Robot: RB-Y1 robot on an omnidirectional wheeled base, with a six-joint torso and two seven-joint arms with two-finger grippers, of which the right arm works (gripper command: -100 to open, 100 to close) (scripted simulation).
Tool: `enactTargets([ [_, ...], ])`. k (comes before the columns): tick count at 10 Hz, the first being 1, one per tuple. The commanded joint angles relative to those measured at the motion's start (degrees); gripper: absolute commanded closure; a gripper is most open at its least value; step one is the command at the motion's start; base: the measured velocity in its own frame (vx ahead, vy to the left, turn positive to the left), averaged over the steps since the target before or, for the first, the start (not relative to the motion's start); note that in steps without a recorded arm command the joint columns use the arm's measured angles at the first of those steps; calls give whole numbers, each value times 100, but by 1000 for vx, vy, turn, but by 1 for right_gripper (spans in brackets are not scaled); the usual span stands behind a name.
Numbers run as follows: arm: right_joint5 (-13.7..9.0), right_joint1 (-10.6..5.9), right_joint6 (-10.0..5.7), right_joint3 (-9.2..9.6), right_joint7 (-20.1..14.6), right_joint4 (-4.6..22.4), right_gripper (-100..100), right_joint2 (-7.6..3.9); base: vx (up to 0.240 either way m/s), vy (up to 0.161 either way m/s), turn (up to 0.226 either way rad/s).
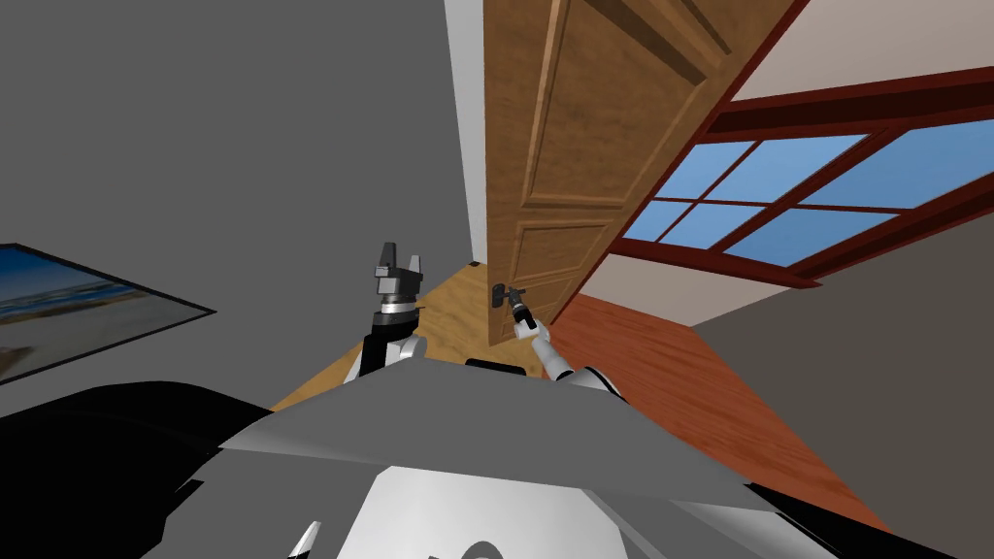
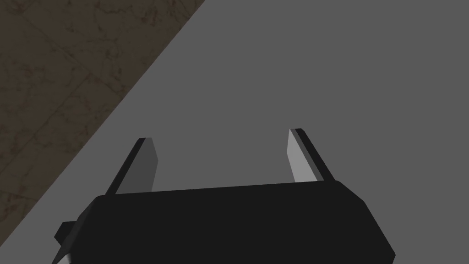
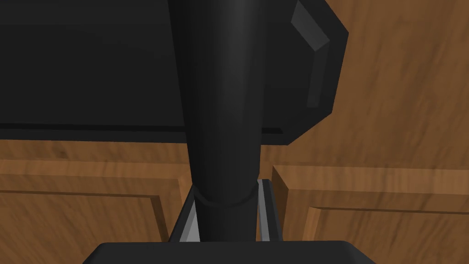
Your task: Push the door open
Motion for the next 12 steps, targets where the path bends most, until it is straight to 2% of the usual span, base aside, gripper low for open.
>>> enactTargets([
  [1, -23, -41, -22, -152, 47, -20, 100, -48, 129, 165, -88],
  [4, -55, -58, -22, -319, 90, -5, 100, 36, 143, 171, -62],
  [6, -77, -71, -23, -434, 119, 6, 100, 197, 133, 155, -81],
  [7, -77, -85, -40, -410, 100, 61, 100, 139, 58, 69, -36],
  [8, -106, -108, -61, -539, 129, 73, 100, -1, 91, 105, -45],
  [12, -158, -117, -65, -782, 200, 97, 100, -128, 137, 174, -82],
])
